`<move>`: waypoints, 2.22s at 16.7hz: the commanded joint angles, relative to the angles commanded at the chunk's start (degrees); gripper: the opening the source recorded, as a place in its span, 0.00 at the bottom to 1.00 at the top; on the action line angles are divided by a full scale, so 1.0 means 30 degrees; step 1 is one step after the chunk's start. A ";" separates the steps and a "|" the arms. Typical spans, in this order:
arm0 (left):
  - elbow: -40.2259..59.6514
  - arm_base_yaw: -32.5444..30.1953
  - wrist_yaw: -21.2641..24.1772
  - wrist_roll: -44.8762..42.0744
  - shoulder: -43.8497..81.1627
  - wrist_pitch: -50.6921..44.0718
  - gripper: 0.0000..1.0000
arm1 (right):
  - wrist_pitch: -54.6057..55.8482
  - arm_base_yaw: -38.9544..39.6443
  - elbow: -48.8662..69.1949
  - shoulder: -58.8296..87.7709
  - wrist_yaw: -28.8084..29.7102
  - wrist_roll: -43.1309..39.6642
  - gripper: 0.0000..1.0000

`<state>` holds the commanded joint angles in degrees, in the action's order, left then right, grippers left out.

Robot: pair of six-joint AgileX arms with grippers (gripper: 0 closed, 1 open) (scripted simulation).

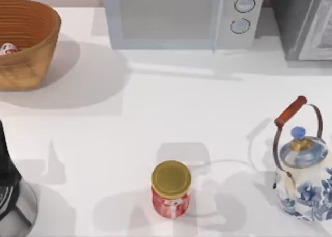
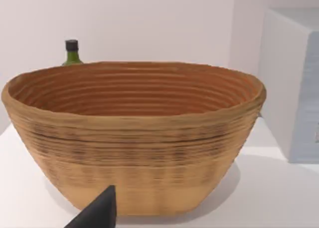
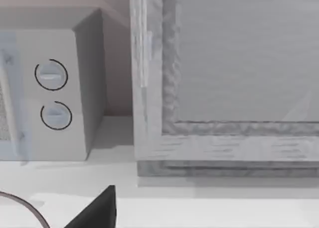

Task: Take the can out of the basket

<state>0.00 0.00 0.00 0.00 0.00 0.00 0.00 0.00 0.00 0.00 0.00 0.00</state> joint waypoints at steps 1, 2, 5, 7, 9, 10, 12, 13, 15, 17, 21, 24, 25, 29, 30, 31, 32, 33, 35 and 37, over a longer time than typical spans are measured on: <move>0.0001 0.0000 0.0000 0.0000 0.0000 0.0000 1.00 | 0.0000 0.0000 0.0000 0.0000 0.0000 0.0000 1.00; 0.0001 0.0000 0.0000 0.0000 0.0000 0.0000 1.00 | 0.0000 0.0000 0.0000 0.0000 0.0000 0.0000 1.00; 0.0860 0.0152 -0.0052 -0.0042 0.0919 -0.0569 1.00 | 0.0000 0.0000 0.0000 0.0000 0.0000 0.0000 1.00; 0.2266 0.0341 -0.0084 -0.0108 0.2433 -0.1501 1.00 | 0.0000 0.0000 0.0000 0.0000 0.0000 0.0000 1.00; 0.4187 0.0546 -0.0083 -0.0198 0.4487 -0.2757 1.00 | 0.0000 0.0000 0.0000 0.0000 0.0000 0.0000 1.00; 0.5376 0.0650 -0.0065 -0.0254 0.5743 -0.3517 1.00 | 0.0000 0.0000 0.0000 0.0000 0.0000 0.0000 1.00; 0.8066 0.0855 -0.0003 -0.0383 0.8556 -0.5209 1.00 | 0.0000 0.0000 0.0000 0.0000 0.0000 0.0000 1.00; 0.9574 0.0954 0.0042 -0.0455 1.0115 -0.6140 1.00 | 0.0000 0.0000 0.0000 0.0000 0.0000 0.0000 1.00; 1.2888 0.1150 0.0152 -0.0617 1.3505 -0.8149 1.00 | 0.0000 0.0000 0.0000 0.0000 0.0000 0.0000 1.00; 1.6485 0.1346 0.0277 -0.0799 1.7152 -1.0288 1.00 | 0.0000 0.0000 0.0000 0.0000 0.0000 0.0000 1.00; 2.4272 0.1738 0.0540 -0.1214 2.4945 -1.4787 1.00 | 0.0000 0.0000 0.0000 0.0000 0.0000 0.0000 1.00; 3.0271 0.2019 0.0725 -0.1543 3.0846 -1.8130 1.00 | 0.0000 0.0000 0.0000 0.0000 0.0000 0.0000 1.00; 3.2238 0.2104 0.0783 -0.1652 3.2759 -1.9199 1.00 | 0.0000 0.0000 0.0000 0.0000 0.0000 0.0000 1.00; 3.9652 0.2359 0.1009 -0.2084 3.9872 -2.3107 1.00 | 0.0000 0.0000 0.0000 0.0000 0.0000 0.0000 1.00; 4.1330 0.2395 0.1063 -0.2185 4.1459 -2.3964 1.00 | 0.0000 0.0000 0.0000 0.0000 0.0000 0.0000 1.00; 4.2931 0.2421 0.1116 -0.2283 4.2963 -2.4772 1.00 | 0.0000 0.0000 0.0000 0.0000 0.0000 0.0000 1.00; 4.4447 0.2437 0.1165 -0.2376 4.4382 -2.5528 1.00 | 0.0000 0.0000 0.0000 0.0000 0.0000 0.0000 1.00; 4.5819 0.2440 0.1210 -0.2464 4.5657 -2.6201 1.00 | 0.0000 0.0000 0.0000 0.0000 0.0000 0.0000 1.00; 4.8202 0.2417 0.1291 -0.2621 4.7860 -2.7350 1.00 | 0.0000 0.0000 0.0000 0.0000 0.0000 0.0000 1.00; 4.9979 0.2362 0.1352 -0.2744 4.9486 -2.8186 1.00 | 0.0000 0.0000 0.0000 0.0000 0.0000 0.0000 1.00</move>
<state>149.94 7.08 4.05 -8.23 148.46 -84.56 0.00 0.00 0.00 0.00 0.00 0.00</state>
